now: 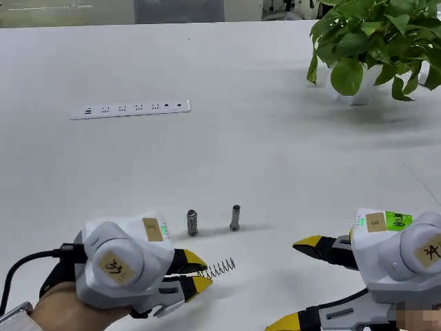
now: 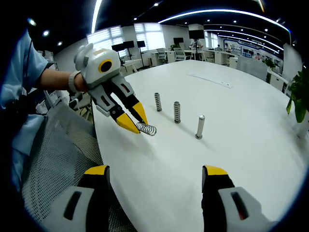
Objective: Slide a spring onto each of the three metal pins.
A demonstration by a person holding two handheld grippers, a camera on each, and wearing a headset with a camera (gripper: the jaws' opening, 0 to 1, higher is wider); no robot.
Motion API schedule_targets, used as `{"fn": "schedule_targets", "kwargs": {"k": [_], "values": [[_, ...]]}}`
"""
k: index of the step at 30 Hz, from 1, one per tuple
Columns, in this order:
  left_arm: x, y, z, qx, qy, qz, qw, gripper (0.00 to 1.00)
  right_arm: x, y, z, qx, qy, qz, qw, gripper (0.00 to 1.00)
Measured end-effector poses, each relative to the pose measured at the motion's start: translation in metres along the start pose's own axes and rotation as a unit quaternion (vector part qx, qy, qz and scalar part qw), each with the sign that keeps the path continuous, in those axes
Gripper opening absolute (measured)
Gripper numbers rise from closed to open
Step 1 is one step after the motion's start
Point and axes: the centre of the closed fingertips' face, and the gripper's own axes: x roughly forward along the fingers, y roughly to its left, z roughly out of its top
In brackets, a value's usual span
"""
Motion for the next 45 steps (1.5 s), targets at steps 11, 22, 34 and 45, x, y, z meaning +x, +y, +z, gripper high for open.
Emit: {"fn": "schedule_targets", "kwargs": {"k": [11,22,34,45], "values": [[-0.018,-0.013,-0.005,-0.010,-0.027,-0.013,0.9995,0.10,0.023,0.025,0.025,-0.016,-0.003,0.060,0.9981,0.62],[-0.025,-0.018,-0.008,-0.006,-0.038,-0.023,0.9990,0.10,0.035,0.042,0.047,-0.035,-0.012,0.116,0.9926,0.29],[-0.029,-0.022,-0.014,-0.010,-0.044,-0.035,0.9984,0.10,0.042,0.050,0.045,-0.032,0.000,0.147,0.9887,0.19],[-0.029,-0.026,-0.012,-0.014,-0.048,-0.042,0.9978,0.10,0.043,0.057,0.048,-0.036,0.003,0.159,0.9866,0.12]]}}
